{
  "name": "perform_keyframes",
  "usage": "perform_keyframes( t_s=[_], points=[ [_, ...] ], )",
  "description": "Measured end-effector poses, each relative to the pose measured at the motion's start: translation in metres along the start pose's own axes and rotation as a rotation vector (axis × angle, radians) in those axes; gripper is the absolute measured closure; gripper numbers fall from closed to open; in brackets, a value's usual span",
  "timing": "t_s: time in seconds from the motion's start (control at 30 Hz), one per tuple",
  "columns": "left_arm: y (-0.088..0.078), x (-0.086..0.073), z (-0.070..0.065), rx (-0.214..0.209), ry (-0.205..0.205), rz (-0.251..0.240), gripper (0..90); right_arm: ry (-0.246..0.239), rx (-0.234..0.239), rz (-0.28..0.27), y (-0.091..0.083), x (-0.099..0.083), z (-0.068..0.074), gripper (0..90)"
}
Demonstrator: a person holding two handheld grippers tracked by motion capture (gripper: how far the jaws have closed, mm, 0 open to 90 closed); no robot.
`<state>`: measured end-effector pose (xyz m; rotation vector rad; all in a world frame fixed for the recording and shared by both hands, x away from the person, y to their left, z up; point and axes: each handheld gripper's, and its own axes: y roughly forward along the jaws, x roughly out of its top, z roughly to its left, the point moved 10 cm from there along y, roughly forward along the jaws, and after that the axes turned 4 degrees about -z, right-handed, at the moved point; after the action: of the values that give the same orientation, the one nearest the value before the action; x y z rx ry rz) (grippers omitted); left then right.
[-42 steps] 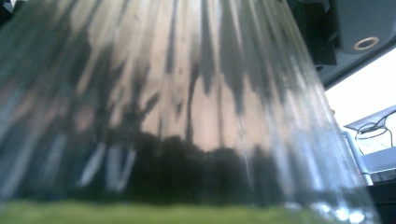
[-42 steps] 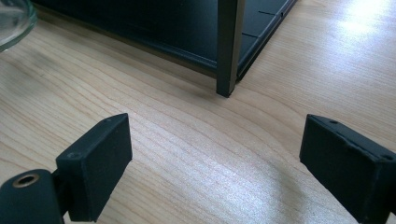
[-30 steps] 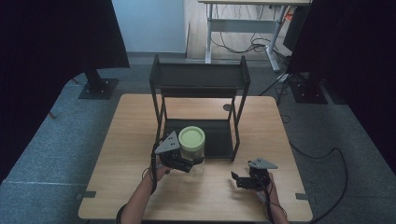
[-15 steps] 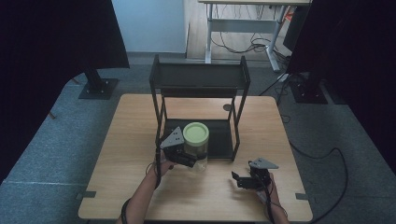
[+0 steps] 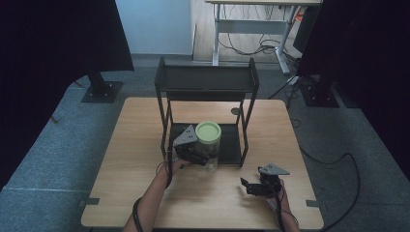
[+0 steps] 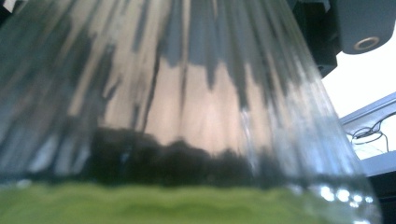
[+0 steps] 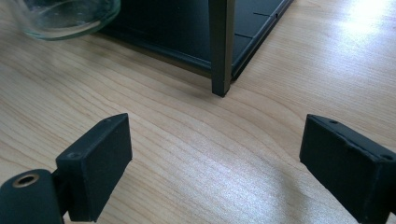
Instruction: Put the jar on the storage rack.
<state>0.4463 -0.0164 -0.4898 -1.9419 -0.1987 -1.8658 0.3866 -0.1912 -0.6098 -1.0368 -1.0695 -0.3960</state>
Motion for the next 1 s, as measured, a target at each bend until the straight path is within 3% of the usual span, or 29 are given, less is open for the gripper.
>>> perform_keyframes(
  t_s=[0.43, 0.67, 1.0],
  points=[
    [0.014, 0.003, 0.010, 0.007, 0.008, 0.017, 10.6, 0.004, 0.002, -0.002, -0.001, 0.000, -0.001, 9.2],
    [0.021, 0.011, 0.013, 0.011, 0.038, 0.014, 10.6, 0.008, 0.002, -0.005, -0.001, 0.000, -0.002, 9.2],
    [0.029, 0.012, 0.025, 0.027, 0.027, 0.026, 10.5, 0.012, 0.001, -0.008, -0.003, 0.000, -0.003, 9.2]
  ],
)
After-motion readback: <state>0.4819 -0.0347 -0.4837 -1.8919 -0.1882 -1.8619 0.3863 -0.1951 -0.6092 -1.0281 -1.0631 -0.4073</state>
